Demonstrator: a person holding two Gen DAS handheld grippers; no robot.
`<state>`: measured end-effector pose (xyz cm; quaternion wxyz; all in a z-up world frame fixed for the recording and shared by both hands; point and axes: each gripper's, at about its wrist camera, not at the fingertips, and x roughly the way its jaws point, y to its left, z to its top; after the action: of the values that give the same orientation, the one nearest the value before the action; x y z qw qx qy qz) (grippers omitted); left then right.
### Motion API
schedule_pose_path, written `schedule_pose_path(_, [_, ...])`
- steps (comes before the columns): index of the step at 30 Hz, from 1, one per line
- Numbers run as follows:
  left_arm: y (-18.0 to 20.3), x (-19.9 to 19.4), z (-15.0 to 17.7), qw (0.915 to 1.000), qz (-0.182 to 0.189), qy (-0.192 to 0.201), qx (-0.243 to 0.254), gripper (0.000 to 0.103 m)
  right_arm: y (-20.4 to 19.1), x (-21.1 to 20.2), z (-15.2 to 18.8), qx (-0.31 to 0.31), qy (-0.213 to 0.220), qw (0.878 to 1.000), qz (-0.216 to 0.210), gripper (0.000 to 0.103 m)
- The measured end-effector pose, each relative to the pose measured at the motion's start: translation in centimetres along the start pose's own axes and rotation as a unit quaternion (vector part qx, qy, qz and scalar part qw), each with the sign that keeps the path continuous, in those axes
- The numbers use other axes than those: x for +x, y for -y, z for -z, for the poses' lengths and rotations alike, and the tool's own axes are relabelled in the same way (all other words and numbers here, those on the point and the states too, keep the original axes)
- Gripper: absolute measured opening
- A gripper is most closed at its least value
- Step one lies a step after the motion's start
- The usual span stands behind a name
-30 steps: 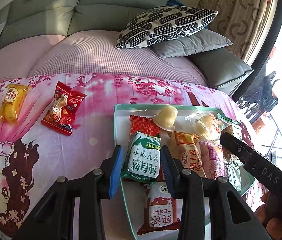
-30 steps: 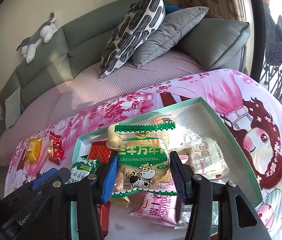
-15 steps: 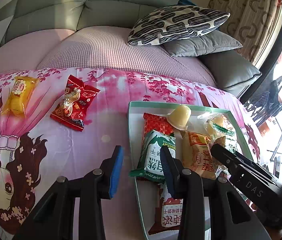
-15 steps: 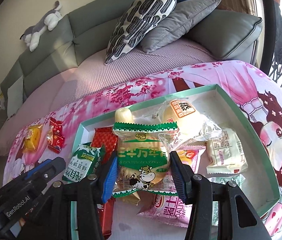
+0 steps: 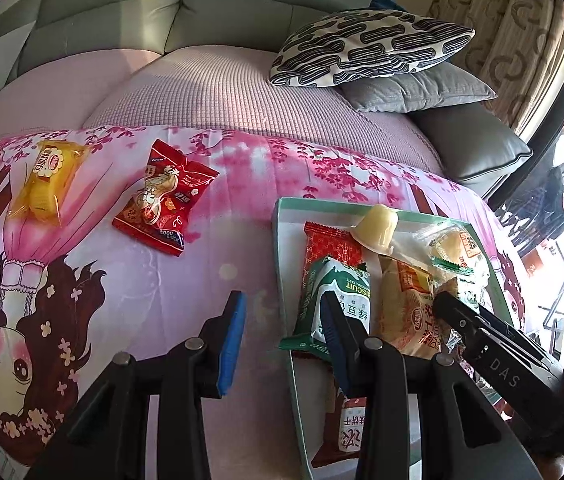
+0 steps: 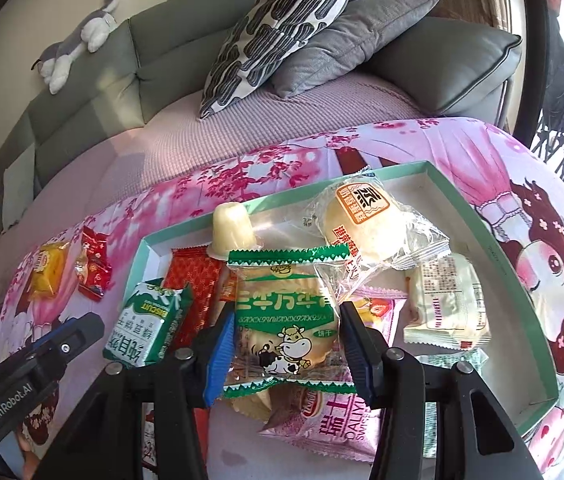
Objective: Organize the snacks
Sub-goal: 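Lower both biscuit packs into the tray and open both grippers, then move both open grippers from the tray back to the remaining snacks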
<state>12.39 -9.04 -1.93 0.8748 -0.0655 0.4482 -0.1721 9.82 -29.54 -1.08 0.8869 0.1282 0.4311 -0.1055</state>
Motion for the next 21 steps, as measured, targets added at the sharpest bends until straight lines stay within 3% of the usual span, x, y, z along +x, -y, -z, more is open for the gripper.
schedule_pose_path(11, [0.0, 0.1, 0.0, 1.0000, -0.003, -0.005, -0.001, 0.041, -0.2, -0.1, -0.1, -0.010, -0.001, 1.000, 0.011, 0.054])
schedule_pose_path(15, [-0.2, 0.2, -0.1, 0.9998, -0.014, -0.008, -0.010, 0.061, -0.4, -0.1, -0.2, -0.011, -0.006, 1.000, 0.008, 0.063])
schedule_pose_path(19, [-0.7, 0.3, -0.1, 0.9994, -0.029, -0.012, -0.018, 0.065, -0.5, 0.0, -0.2, -0.014, -0.010, 1.000, 0.005, 0.078])
schedule_pose_path(21, [-1.0, 0.4, -0.1, 0.9990, -0.037, -0.014, -0.021, 0.075, -0.6, 0.0, -0.2, -0.015, -0.010, 1.000, 0.003, 0.081])
